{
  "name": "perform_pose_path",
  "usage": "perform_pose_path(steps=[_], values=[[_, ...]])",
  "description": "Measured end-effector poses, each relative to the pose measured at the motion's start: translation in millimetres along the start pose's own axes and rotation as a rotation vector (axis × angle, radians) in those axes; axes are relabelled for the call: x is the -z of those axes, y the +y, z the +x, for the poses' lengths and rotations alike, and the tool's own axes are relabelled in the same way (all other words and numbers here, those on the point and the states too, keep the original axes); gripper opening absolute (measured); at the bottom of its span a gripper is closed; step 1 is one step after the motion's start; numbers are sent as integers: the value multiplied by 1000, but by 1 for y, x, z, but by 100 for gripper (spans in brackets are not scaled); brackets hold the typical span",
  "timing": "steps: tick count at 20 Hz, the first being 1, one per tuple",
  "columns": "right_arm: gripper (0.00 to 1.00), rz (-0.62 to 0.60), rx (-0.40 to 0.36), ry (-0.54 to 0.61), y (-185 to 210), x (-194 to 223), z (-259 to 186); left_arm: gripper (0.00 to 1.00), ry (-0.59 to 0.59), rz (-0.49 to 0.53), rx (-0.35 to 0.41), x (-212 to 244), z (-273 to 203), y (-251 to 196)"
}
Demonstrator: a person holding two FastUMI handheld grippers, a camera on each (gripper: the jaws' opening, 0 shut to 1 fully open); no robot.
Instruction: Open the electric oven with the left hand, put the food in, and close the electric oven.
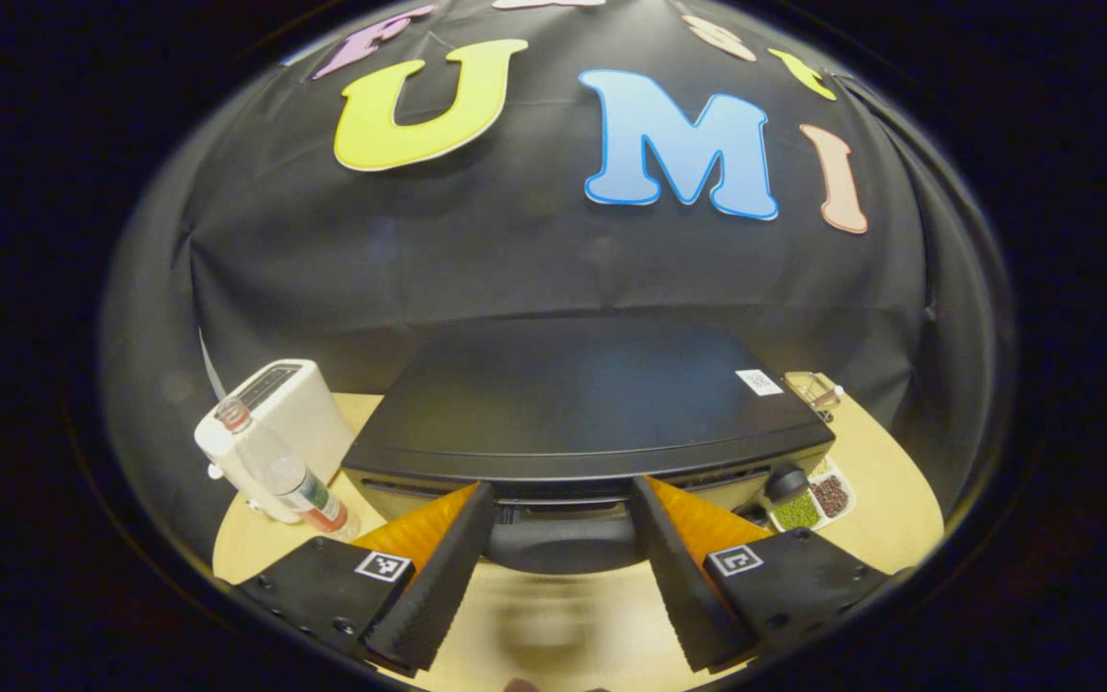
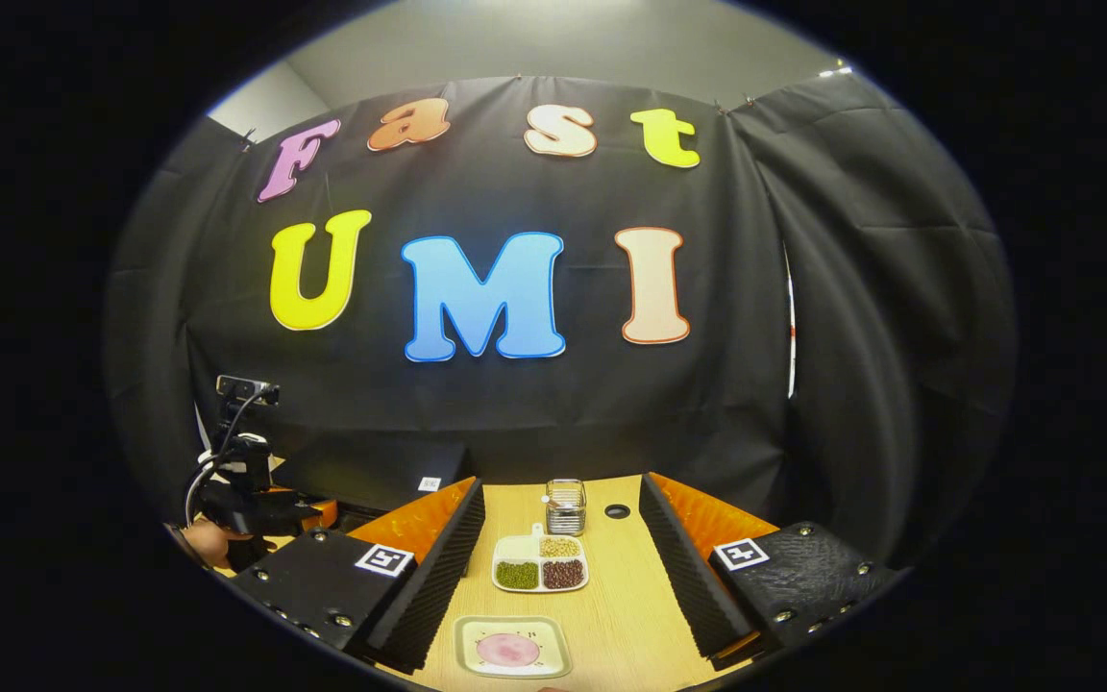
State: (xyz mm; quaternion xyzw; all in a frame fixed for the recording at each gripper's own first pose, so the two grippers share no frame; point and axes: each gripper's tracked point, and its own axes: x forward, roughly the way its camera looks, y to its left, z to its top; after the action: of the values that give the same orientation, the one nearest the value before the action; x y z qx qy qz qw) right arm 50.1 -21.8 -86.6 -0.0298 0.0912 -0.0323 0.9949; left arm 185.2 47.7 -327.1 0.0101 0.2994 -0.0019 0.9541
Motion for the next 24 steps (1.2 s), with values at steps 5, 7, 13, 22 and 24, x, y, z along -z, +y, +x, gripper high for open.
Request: perform_pose_path(steps=[5,7,13,22,24], values=[[98,3,-20,-4,5,-2,-5,100,10,-14,10,21,-21,-1],[98,-2,-26,-5,5,-3,-7,100,17,-22,13,29,-27,-1],[98,-9,-22,1,-1,-1,-15,100,25,-40,23,57,-42,-4],[98,-5,-16,14,-4,6,-28,100,84,11,21,104,-56,-3],[98,-7,-22,21,-1,9,-29,100,87,49,23,114,-58,-5]])
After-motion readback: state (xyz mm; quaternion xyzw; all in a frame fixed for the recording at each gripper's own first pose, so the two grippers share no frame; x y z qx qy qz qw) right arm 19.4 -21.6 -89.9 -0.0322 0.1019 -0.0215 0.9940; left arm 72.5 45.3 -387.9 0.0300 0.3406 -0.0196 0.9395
